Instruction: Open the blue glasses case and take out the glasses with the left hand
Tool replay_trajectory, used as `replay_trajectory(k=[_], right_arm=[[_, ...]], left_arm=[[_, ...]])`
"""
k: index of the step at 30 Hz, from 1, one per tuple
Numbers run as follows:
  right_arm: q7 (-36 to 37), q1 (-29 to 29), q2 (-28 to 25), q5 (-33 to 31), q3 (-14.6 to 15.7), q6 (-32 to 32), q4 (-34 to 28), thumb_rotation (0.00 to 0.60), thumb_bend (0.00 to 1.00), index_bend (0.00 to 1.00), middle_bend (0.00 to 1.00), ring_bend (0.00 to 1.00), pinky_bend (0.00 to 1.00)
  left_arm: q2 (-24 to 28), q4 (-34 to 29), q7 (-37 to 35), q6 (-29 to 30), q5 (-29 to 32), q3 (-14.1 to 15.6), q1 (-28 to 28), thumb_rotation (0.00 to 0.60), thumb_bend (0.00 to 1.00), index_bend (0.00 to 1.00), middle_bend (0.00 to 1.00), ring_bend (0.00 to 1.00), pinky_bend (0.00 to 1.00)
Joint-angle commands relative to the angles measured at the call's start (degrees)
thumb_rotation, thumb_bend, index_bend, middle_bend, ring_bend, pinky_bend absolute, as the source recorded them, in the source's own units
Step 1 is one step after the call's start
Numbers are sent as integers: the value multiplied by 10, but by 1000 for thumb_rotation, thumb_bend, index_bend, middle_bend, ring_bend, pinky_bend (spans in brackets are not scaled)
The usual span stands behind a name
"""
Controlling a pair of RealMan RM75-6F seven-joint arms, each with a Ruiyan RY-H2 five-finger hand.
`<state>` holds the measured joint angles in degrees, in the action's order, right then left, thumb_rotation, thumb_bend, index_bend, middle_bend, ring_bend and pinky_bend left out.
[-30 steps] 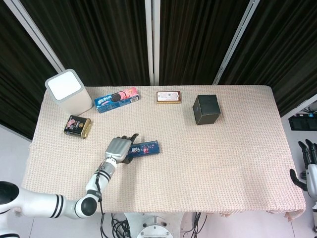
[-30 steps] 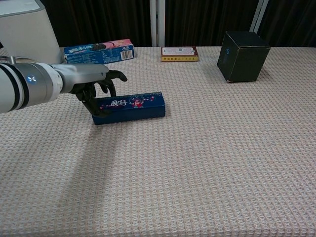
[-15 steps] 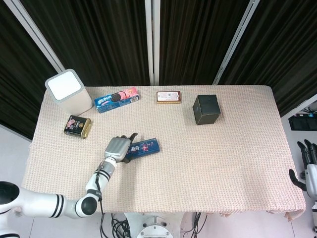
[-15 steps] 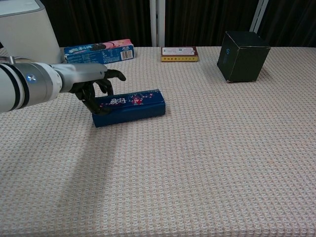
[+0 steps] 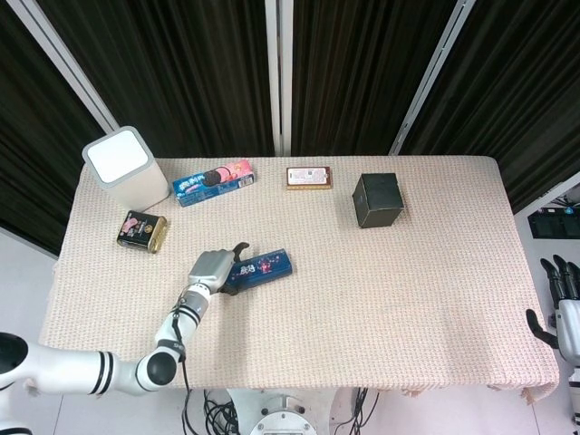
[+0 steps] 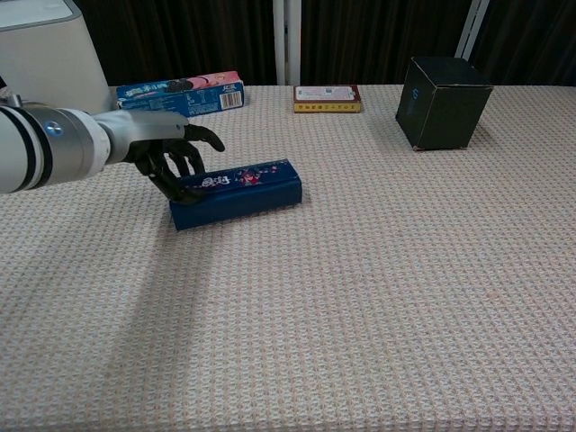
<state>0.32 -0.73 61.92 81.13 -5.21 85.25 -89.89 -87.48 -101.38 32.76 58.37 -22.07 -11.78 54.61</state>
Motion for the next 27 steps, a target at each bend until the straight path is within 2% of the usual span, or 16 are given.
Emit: replay_trajectory(k=[1,17,27], right_arm=[[0,0,0,0,0,0,0,600,302,0,0,0,0],[0,-3,1,0,1,-4,0,600,299,0,0,0,0],[-4,-3,1,1,1,-3,-2,600,299,0,0,0,0]], left_arm=[[5,1,-23,-11,2,-10,-5,600,511,125,536,271,309],[22,7,-133,-67,20,-40,-23,600,511,192,608,332,335],[20,20,-186,-77,6,-45,-35,600,511,243,721,415,346]])
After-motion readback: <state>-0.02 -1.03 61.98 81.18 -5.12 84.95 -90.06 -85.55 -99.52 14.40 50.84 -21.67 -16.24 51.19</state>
